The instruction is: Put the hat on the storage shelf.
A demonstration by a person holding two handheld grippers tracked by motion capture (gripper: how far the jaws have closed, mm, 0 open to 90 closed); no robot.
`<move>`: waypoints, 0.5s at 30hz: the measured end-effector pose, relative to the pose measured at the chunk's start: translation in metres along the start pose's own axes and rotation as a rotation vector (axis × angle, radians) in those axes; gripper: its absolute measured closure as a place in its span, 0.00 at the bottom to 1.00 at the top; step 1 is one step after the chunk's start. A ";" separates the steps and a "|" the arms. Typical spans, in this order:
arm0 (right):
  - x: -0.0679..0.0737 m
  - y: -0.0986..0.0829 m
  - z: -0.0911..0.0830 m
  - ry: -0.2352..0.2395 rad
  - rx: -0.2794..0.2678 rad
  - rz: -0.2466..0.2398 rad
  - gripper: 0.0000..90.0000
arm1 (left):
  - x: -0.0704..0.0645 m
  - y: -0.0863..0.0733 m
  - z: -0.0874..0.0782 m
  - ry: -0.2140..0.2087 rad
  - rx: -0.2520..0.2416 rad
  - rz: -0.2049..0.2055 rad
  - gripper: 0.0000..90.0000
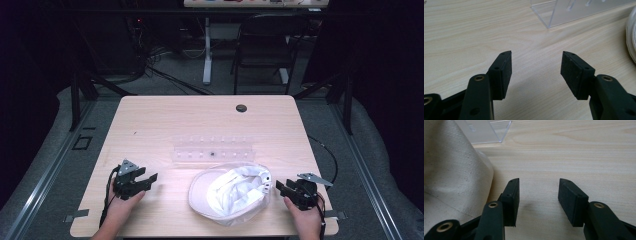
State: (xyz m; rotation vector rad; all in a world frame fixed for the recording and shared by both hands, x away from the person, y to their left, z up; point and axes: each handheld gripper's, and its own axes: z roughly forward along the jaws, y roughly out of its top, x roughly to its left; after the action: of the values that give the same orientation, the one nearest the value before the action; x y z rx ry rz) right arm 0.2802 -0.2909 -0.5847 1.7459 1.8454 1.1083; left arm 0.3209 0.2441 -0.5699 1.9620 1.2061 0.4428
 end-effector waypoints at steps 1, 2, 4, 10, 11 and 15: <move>0.000 0.000 0.000 0.000 0.000 0.000 0.58 | 0.000 0.000 0.000 0.000 0.000 0.000 0.48; 0.001 0.000 0.000 0.000 0.000 -0.004 0.58 | 0.000 0.000 0.000 -0.002 0.001 0.003 0.48; 0.002 0.000 -0.001 0.006 -0.003 -0.008 0.58 | -0.001 0.000 0.000 -0.002 -0.005 0.001 0.48; 0.007 0.002 -0.005 0.032 0.002 -0.045 0.60 | -0.002 0.001 -0.002 -0.001 -0.015 0.002 0.48; 0.008 0.003 -0.005 0.034 0.004 -0.042 0.60 | -0.002 0.001 -0.002 -0.001 -0.015 0.002 0.48; 0.009 0.006 -0.009 0.033 0.006 -0.022 0.60 | -0.004 0.001 -0.004 -0.005 -0.017 0.013 0.48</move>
State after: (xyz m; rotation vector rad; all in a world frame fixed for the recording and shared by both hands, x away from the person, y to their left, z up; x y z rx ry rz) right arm 0.2765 -0.2847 -0.5723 1.7161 1.8849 1.1307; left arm 0.3173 0.2424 -0.5665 1.9566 1.1830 0.4532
